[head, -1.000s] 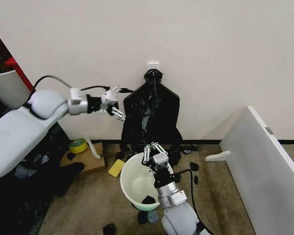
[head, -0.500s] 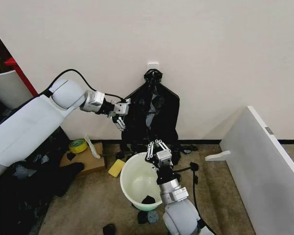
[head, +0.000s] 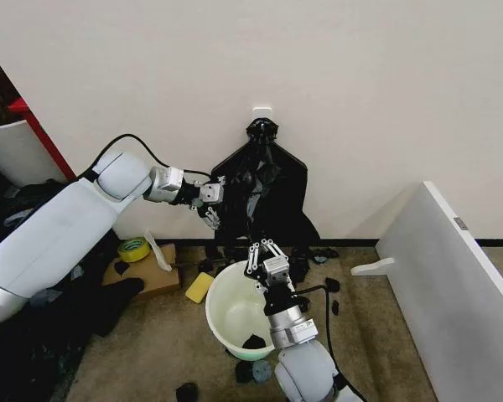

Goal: Place the garbage bag over the trash bin.

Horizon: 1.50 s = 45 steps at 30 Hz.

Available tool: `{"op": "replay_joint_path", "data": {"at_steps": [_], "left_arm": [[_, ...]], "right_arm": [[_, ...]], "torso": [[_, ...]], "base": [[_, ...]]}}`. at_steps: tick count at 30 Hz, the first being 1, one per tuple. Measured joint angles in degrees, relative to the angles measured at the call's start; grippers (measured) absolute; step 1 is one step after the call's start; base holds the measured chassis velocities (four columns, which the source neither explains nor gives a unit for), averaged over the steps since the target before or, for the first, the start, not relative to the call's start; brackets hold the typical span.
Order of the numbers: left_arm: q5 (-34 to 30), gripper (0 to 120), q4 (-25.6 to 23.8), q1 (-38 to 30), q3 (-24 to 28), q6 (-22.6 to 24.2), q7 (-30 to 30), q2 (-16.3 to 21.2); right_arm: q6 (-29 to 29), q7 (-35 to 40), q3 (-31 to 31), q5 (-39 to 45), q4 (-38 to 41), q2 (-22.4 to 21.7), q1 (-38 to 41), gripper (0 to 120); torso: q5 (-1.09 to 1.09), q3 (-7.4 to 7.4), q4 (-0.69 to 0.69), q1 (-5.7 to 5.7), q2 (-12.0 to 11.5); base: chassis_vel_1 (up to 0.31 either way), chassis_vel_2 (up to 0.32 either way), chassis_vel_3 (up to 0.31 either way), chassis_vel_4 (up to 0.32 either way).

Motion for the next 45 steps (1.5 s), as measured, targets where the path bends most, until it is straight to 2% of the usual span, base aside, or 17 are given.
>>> {"op": "replay_joint_path", "data": {"at_steps": [7,9,11,13,14,15,21,23,26,29,34,36,39,42,43,45], "left_arm": [[6.49,93,-0.4,2.5,0.99,-0.07,-0.75,-0.89],[10.67,92,-0.43,3.54,0.01,-0.44,-1.32,-1.58],[13.98,84,-0.43,4.24,-1.21,-0.78,-1.91,-2.21],[14.57,81,-0.43,4.39,-1.51,-0.77,-2.16,-2.35],[15.05,74,-0.43,4.52,-1.83,-0.72,-2.4,-2.49],[15.05,74,-0.43,4.52,-1.83,-0.72,-2.4,-2.49],[14.84,45,-0.1,5.25,-3.63,0.35,-3.4,-2.92],[14.64,42,0.02,5.43,-4.0,0.66,-3.54,-2.96],[13.91,27,0.48,6.49,-5.83,1.57,-3.93,-3.14],[13.26,20,0.66,7.31,-6.91,2.0,-4.26,-3.14],[7.47,0,0.89,10.54,-10.48,4.27,-6.69,-2.96],[5.15,0,0.88,11.39,-11.16,5.1,-7.7,-2.94],[-3.45,0,0.09,14.35,-12.66,7.4,-12.31,-2.65],[-17.34,0,-1.8,18.36,-14.16,8.7,-20.26,-2.47],[-17.34,0,-1.8,18.36,-14.16,8.7,-20.26,-2.47],[-27.65,0,-3.9,22.16,-15.88,8.46,-26.44,-2.58]], "right_arm": [[-0.1,-0.02,0.08,-0.01,0.11,-0.05,0.01,0],[-0.13,-0.03,0.14,-0.01,0.34,-0.13,-0.08,0],[-0.15,-0.04,0.24,-0.01,0.53,-0.3,-0.18,0],[-0.16,-0.04,0.32,-0.01,0.57,-0.34,-0.21,0],[-0.16,-0.04,0.37,-0.01,0.59,-0.37,-0.24,0],[-0.16,-0.04,0.37,-0.01,0.59,-0.37,-0.24,0],[-0.16,-0.06,0.38,0.0,0.6,-0.36,-0.22,0],[-0.16,-0.06,0.38,-0.01,0.57,-0.36,-0.2,0],[-0.16,-0.06,0.37,-0.01,0.41,-0.34,-0.17,0],[-0.15,-0.06,0.36,0.0,0.35,-0.33,-0.17,0],[-0.15,-0.05,0.39,0.0,0.33,-0.6,-0.17,0],[-0.15,-0.04,0.39,0.0,0.34,-0.67,-0.16,0],[-0.15,0.01,0.44,0.02,0.37,-0.8,-0.15,0],[-0.15,0.16,0.44,0.21,0.54,-0.92,-0.21,0],[-0.15,0.16,0.44,0.21,0.54,-0.92,-0.21,0],[-0.38,0.57,0.37,1.21,0.76,-1.18,-0.34,0]], "torso": [[-0.01,0.0,0.01,0.0,0.0],[-0.02,0.0,0.0,0.0,0.0],[-0.02,0.0,0.0,0.0,0.0],[-0.01,0.0,0.0,0.0,0.0],[-0.01,0.0,0.0,0.0,0.0],[-0.01,0.0,0.0,0.0,0.0],[-0.01,0.0,0.0,0.0,0.0],[-0.01,0.0,0.0,0.0,0.0],[-0.01,0.0,0.0,0.0,0.0],[-0.01,0.0,0.0,0.0,0.0],[-0.01,0.0,0.0,0.0,0.0],[-0.01,0.0,0.01,0.0,0.0],[-0.01,0.0,0.0,0.0,0.0],[-0.01,0.0,0.0,0.0,0.0],[-0.01,0.0,0.0,0.0,0.0],[0.0,0.0,-0.01,0.0,0.0]], "base": [[0.0,0.0,0.0,0.0],[0.0,0.0,0.0,0.0],[0.0,0.0,0.0,0.0],[0.0,0.0,0.0,0.0],[0.0,0.0,0.0,0.0],[0.0,0.0,0.0,0.0],[0.0,0.0,0.0,0.0],[0.0,0.0,0.0,0.0],[0.0,0.0,0.0,0.0],[0.0,0.0,0.0,0.0],[0.0,0.0,0.0,0.0],[0.0,0.0,0.0,0.0],[0.0,0.0,0.0,0.0],[0.0,0.0,0.0,0.0],[0.0,0.0,0.0,0.0],[0.0,0.0,0.0,0.0]]}}
